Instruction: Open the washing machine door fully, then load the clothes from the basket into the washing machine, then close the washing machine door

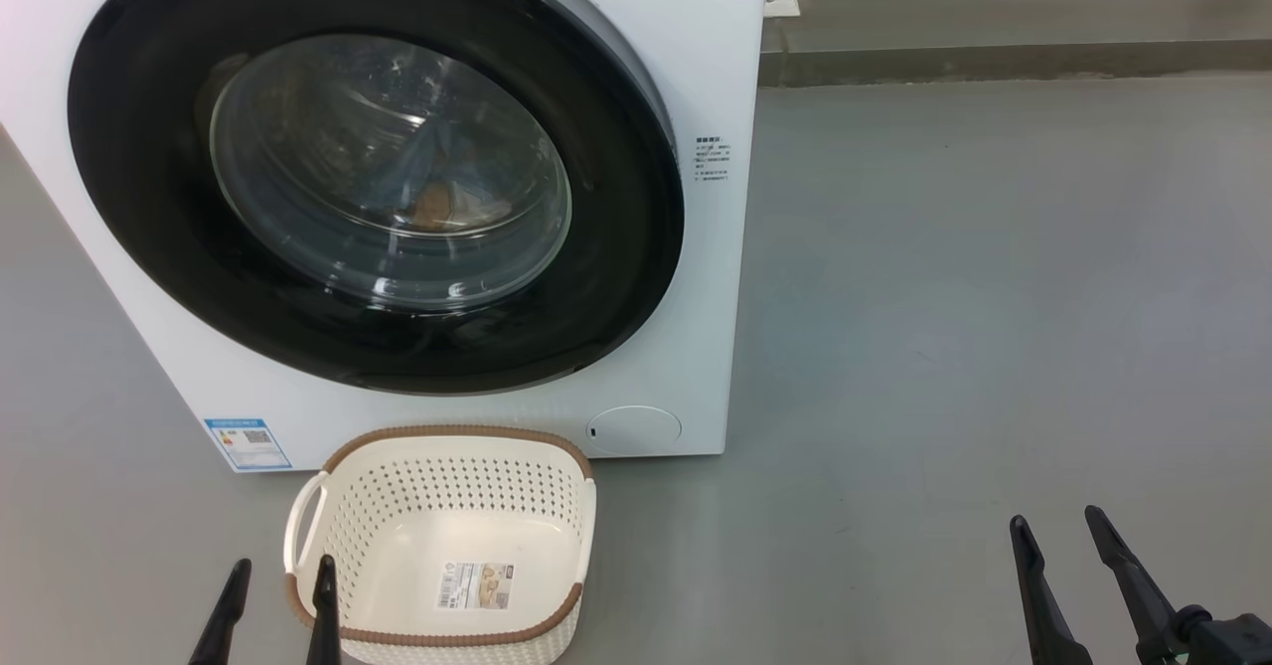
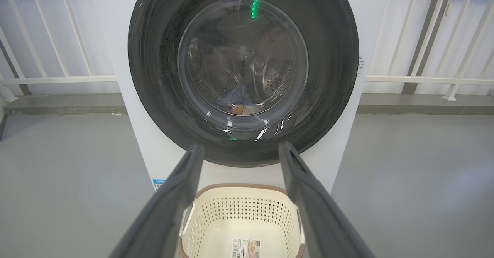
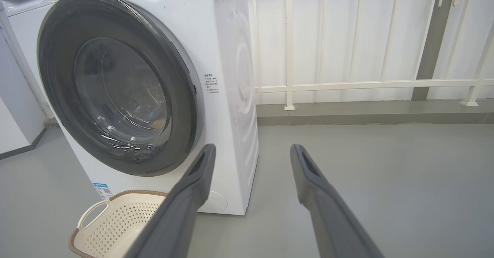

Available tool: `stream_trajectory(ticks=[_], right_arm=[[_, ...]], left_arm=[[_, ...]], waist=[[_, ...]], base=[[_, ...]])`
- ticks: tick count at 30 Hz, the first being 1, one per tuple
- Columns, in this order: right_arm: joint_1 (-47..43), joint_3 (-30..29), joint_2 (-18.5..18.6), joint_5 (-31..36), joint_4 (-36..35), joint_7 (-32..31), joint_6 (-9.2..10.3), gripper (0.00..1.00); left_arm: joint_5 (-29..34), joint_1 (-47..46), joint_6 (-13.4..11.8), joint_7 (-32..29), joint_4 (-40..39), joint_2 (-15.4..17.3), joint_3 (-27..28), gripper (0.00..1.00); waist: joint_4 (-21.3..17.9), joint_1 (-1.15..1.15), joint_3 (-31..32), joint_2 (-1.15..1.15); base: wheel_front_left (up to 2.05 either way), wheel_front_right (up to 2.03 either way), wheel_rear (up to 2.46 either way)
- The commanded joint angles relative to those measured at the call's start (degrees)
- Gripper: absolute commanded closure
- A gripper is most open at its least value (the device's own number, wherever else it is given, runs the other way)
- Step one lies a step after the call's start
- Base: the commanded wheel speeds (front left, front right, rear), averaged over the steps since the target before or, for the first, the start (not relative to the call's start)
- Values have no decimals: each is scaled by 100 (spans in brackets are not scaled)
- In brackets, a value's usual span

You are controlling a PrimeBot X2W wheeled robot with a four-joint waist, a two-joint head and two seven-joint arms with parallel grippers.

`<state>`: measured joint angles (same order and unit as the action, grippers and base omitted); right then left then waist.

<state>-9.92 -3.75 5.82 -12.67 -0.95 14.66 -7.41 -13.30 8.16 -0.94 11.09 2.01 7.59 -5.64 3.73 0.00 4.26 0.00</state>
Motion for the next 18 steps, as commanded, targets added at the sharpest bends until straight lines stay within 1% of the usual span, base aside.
stream_trajectory(ticks=[1,18], right_arm=[[90,149,88,58,-171,-3,-8,0],[89,145,94,51,-161,-6,-8,0]], left_arm=[[-32,-144,-50,-8,-196,108,185,0],[-92,-157,-69,-77,-177,147,88,0]], waist=[[-5,0,-5,0],[15,0,-30,0]], base=[[0,0,0],[0,0,0]])
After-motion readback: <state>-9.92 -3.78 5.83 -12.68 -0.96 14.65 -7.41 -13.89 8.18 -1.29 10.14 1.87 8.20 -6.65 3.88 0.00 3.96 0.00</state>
